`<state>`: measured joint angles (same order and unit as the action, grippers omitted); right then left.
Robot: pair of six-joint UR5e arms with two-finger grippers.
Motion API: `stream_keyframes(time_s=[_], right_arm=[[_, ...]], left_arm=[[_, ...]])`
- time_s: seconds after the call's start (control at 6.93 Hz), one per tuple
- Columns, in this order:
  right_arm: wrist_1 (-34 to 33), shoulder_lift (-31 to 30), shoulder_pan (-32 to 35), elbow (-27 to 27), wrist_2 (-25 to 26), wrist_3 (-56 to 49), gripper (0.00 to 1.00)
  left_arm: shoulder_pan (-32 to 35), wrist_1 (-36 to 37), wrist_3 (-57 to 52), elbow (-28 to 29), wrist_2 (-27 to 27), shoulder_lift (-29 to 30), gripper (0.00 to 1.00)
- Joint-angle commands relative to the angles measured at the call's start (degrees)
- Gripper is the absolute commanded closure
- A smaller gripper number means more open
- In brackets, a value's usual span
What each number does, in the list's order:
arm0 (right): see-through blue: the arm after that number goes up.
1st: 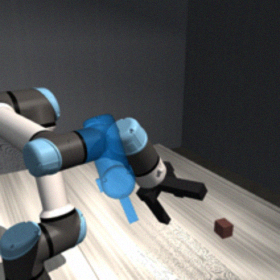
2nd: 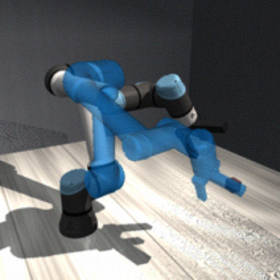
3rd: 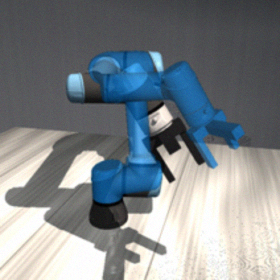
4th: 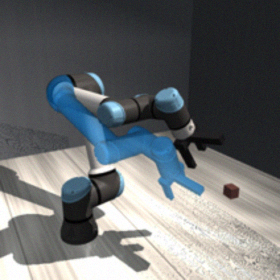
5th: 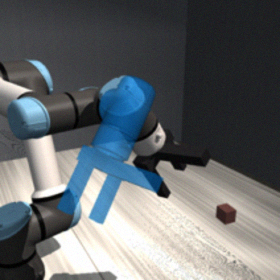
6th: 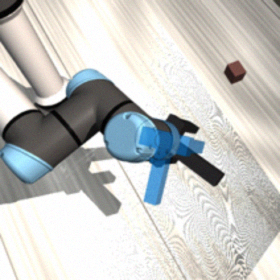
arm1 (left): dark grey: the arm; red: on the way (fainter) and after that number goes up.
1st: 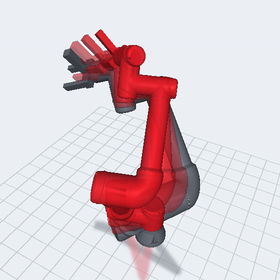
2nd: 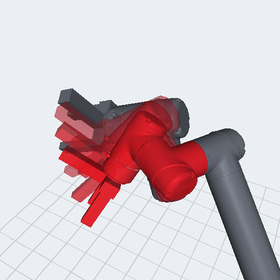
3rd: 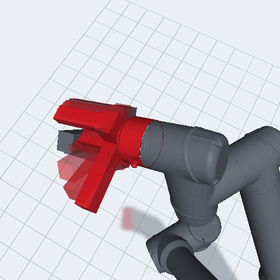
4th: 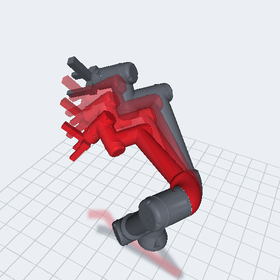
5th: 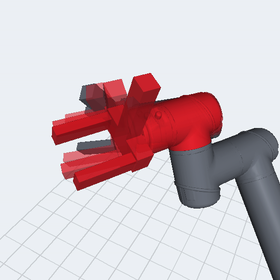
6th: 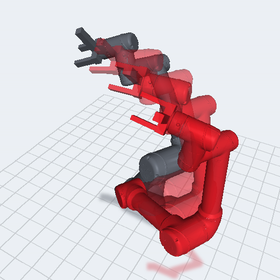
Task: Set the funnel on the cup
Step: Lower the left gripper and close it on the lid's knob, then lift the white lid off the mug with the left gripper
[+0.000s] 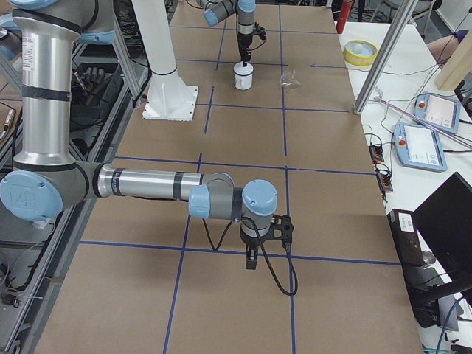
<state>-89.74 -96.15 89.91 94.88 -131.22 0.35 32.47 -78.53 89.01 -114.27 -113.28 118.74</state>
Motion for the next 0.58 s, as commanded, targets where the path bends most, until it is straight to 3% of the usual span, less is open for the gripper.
stream_keyframes(time_s=[0.0, 0.29, 0.43], right_arm=[[0.0, 0.0, 0.0, 0.04, 0.0, 0.0, 0.0], [0.0, 0.0, 0.0, -0.04, 0.0, 0.0, 0.0], [0.0, 0.0, 0.0, -0.04, 0.0, 0.0, 0.0]], left_arm=[[3.88, 1.44, -0.32, -3.92, -0.8, -0.08, 1.0], [7.43, 6.45, -0.67, -11.03, -0.54, -0.52, 1.0], [6.74, 5.33, -0.76, -13.85, -0.45, -6.0, 1.0]])
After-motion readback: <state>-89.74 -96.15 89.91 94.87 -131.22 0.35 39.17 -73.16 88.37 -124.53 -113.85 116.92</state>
